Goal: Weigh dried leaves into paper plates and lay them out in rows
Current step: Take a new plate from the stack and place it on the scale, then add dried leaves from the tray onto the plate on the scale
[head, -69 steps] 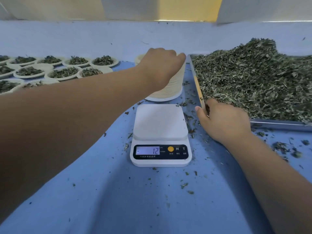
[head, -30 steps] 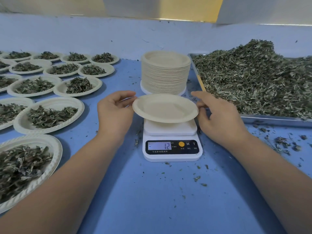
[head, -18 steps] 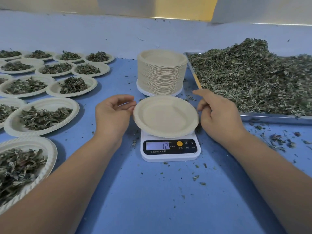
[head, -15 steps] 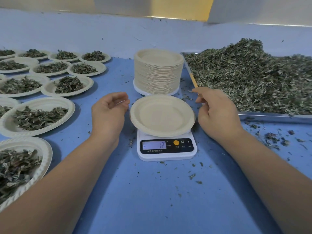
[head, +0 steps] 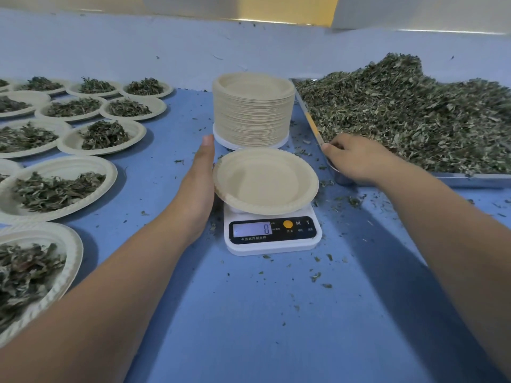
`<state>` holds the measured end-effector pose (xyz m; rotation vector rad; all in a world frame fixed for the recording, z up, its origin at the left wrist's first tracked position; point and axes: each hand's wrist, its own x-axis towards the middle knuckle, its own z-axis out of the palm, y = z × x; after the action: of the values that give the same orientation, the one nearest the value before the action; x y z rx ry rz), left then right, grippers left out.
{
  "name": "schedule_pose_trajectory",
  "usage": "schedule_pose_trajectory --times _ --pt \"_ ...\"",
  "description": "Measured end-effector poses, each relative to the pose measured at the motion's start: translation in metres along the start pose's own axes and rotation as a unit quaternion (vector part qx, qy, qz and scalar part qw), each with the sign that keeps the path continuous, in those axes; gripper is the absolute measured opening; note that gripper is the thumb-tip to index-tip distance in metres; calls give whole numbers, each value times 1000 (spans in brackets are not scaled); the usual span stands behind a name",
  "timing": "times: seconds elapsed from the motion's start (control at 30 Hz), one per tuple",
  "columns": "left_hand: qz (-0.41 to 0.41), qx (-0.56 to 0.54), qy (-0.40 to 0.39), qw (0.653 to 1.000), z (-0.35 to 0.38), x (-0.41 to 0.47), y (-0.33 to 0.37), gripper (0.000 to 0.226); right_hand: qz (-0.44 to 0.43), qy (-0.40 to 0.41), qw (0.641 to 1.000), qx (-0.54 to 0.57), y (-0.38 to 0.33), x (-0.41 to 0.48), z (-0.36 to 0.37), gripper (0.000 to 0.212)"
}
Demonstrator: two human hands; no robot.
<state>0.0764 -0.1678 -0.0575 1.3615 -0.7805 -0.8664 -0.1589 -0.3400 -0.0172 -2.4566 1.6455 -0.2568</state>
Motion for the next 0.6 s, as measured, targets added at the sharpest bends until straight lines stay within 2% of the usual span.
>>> schedule_pose_trajectory --times 0.07,0.23,0.47,0.6 --pt "3 -12 4 1000 0 1 1 61 -6 0 1000 19 0 2 2 44" --pt "-3 -31 -2 1000 -2 1 3 59 -19 29 998 47 -2 1 2 49" --pt "7 -28 -11 1000 -3 1 1 57 -23 169 982 80 1 -1 -8 45" --pt "10 -33 -19 999 -3 0 1 59 -25 161 984 66 -1 -1 -7 45"
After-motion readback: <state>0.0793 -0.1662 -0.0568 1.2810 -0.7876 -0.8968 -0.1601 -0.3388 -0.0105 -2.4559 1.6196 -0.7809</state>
